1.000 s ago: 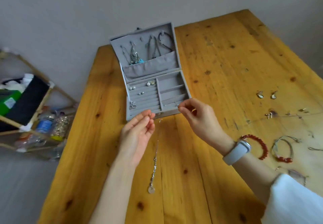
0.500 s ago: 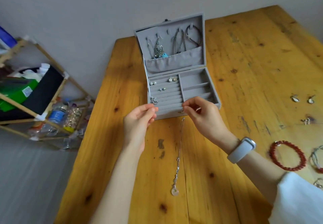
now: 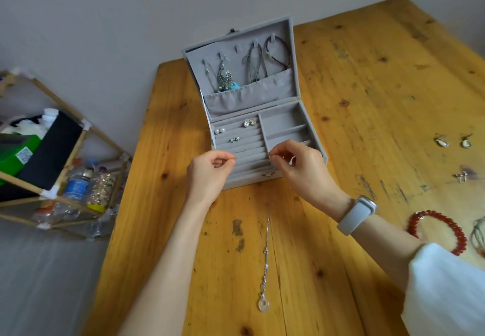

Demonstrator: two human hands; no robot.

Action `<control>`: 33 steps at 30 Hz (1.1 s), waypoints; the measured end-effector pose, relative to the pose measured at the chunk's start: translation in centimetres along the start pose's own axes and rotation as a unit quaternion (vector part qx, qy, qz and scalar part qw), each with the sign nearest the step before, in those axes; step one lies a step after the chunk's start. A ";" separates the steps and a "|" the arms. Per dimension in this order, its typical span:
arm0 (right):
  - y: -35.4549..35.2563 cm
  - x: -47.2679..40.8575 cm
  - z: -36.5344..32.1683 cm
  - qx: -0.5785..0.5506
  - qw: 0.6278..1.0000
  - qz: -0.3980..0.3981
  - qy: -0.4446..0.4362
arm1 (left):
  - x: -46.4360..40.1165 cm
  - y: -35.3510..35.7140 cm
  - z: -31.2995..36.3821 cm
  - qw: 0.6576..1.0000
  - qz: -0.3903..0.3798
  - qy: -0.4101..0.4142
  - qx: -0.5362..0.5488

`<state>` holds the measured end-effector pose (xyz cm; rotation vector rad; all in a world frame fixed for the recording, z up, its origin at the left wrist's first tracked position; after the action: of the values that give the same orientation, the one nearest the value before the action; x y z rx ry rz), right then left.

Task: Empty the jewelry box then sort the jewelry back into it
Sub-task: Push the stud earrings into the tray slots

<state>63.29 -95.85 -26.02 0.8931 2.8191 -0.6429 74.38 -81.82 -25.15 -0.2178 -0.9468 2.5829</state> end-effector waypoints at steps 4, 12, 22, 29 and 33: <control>0.0 0.0 0.2 0.005 1.000 0.001 -0.002 | -0.3 -0.1 0.0 0.999 -0.003 0.006 -0.031; -0.1 0.1 0.1 -0.001 1.000 -0.004 0.001 | -0.3 0.5 0.0 0.997 0.012 0.032 -0.076; 0.1 0.3 0.1 0.015 1.000 -0.004 -0.012 | 1.0 2.8 -0.7 0.985 0.121 -0.061 -0.110; 0.0 0.3 0.1 0.013 1.000 0.002 -0.014 | 1.8 3.2 -0.8 0.969 0.190 -0.033 -0.153; 0.3 -0.2 0.1 0.020 1.000 0.001 -0.011 | 1.8 2.7 -1.0 0.952 0.216 0.053 -0.212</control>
<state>63.62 -95.77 -26.23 0.8897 2.7949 -0.7064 72.23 -82.39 -27.69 -0.7482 -1.5518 2.6662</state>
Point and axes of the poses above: each hand's wrist, its own x-axis away from the middle knuckle, its own y-axis out of the palm, z = x × y, the point moved 3 cm from there along -x, towards the middle knuckle, and after that the axes turned 7 degrees about -x, right-handed, at the moved point
